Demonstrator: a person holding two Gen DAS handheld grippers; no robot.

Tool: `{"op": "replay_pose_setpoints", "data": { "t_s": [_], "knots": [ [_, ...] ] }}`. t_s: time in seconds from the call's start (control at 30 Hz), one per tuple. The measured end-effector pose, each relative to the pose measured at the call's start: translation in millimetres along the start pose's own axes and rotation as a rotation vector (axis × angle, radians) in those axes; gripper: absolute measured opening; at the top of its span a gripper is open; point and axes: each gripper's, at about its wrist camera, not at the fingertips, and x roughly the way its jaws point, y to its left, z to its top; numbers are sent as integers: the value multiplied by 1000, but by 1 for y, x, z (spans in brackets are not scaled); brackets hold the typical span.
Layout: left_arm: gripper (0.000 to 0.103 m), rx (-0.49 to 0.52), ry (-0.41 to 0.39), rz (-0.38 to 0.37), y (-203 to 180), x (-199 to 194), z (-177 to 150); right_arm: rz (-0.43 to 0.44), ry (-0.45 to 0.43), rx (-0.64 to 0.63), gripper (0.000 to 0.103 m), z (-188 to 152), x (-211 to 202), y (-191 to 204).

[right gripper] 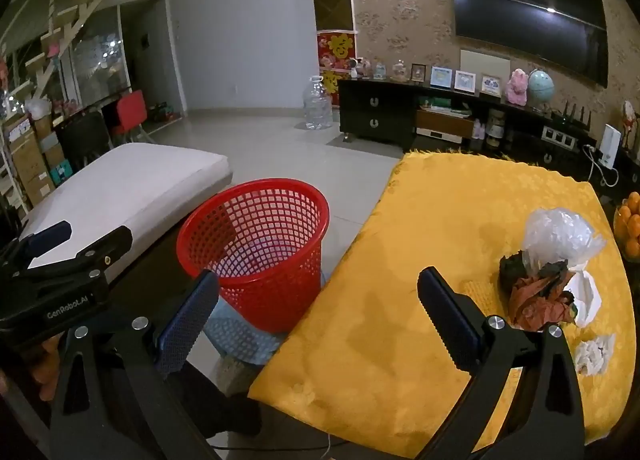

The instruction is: Collect trash

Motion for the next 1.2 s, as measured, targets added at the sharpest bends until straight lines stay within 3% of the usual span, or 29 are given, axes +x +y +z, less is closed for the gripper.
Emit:
{"op": "replay_pose_setpoints", "data": {
  "t_s": [1.2],
  "knots": [
    [95,12,-5,-8,-7,-5,4,7,-19,5,97,1,-4,0]
  ]
}}
